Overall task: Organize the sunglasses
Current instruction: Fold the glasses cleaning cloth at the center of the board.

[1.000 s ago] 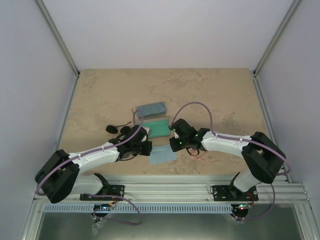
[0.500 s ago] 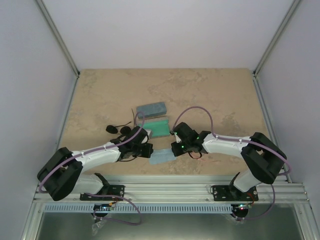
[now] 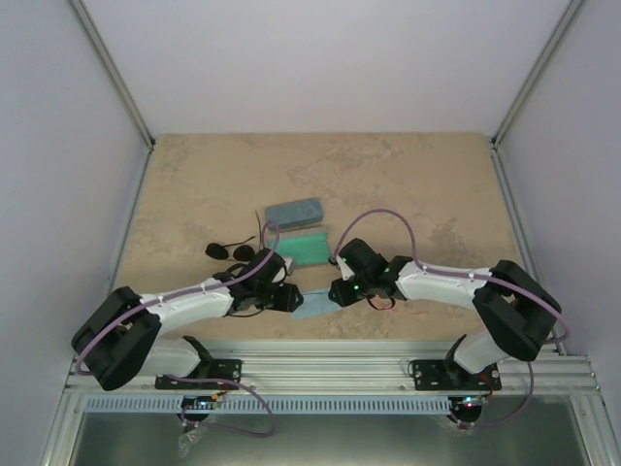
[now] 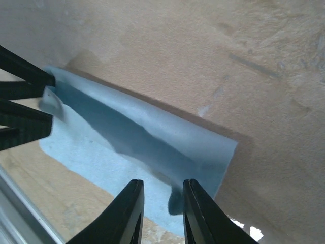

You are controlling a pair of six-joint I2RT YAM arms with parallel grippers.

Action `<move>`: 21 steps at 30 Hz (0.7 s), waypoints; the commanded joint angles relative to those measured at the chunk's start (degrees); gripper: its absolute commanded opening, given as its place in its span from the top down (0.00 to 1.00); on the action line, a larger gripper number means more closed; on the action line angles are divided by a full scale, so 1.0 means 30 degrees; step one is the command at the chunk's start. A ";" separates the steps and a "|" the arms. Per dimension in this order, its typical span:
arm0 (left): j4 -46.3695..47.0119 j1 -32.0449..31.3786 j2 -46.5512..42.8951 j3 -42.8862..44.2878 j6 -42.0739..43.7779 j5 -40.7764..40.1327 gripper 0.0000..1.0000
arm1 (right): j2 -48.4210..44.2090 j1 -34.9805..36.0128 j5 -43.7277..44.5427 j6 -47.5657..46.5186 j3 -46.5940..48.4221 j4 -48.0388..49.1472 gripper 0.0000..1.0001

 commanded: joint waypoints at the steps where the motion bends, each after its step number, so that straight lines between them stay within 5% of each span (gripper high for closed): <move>1: 0.0215 0.0016 -0.0788 -0.0361 -0.0177 0.0897 0.58 | -0.1037 -0.0060 -0.0760 -0.0422 -0.0243 0.0146 0.75; 12: -0.0222 0.0016 -0.4291 -0.0844 -0.1023 -0.0183 0.46 | -0.1911 -0.0031 -0.0144 -0.0410 0.0321 -0.0032 0.61; 21: 0.1861 0.0016 -0.1380 -0.0662 -0.0986 0.2119 0.68 | 0.1074 0.0383 -0.0667 -0.0184 0.1790 0.0823 0.67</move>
